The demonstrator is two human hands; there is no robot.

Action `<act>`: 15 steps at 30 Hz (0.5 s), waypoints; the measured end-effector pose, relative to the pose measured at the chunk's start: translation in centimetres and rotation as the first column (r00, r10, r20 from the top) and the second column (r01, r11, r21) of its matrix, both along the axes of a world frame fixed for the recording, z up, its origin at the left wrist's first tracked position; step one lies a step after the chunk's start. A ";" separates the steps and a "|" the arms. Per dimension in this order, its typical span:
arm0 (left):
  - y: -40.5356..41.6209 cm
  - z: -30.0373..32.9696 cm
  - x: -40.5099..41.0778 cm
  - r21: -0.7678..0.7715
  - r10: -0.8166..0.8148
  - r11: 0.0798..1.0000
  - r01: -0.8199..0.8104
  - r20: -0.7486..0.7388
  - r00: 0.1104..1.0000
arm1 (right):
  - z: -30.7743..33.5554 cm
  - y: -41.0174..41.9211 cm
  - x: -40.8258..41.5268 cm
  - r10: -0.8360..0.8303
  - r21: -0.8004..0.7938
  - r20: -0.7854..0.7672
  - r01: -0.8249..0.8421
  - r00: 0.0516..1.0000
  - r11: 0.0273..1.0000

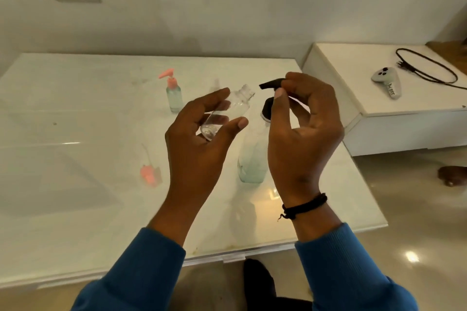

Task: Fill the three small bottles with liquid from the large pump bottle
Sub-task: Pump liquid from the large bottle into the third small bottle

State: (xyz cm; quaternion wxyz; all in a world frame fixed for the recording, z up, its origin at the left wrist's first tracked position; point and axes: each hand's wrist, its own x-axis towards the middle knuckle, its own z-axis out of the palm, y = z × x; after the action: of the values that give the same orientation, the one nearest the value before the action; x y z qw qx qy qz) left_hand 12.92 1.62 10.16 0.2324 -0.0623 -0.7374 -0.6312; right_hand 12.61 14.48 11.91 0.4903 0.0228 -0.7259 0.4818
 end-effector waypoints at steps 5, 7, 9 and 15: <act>0.0 0.7 0.1 0.003 0.018 1.000 -0.018 0.029 0.999 | -0.7 -0.8 -0.6 -0.017 0.100 -0.031 0.020 0.999 0.995; -0.1 0.9 0.1 -0.006 0.027 1.000 -0.027 0.018 0.999 | -0.8 -0.8 -0.7 -0.009 0.138 -0.046 0.015 0.999 0.990; -0.1 1.2 0.2 -0.008 0.028 1.000 -0.028 0.007 1.000 | -0.8 -0.5 -0.7 -0.009 0.160 -0.055 0.018 0.998 0.987; 0.9 1.3 0.7 0.010 -0.017 1.000 0.017 0.034 0.999 | -0.8 0.3 -1.0 -0.035 0.142 -0.049 0.041 0.998 0.989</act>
State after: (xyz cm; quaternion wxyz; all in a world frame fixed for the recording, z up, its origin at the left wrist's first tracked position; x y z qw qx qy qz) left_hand 13.59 2.53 11.51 0.2147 -0.0568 -0.7376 -0.6377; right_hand 11.63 14.77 11.13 0.5132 0.0552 -0.7473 0.4185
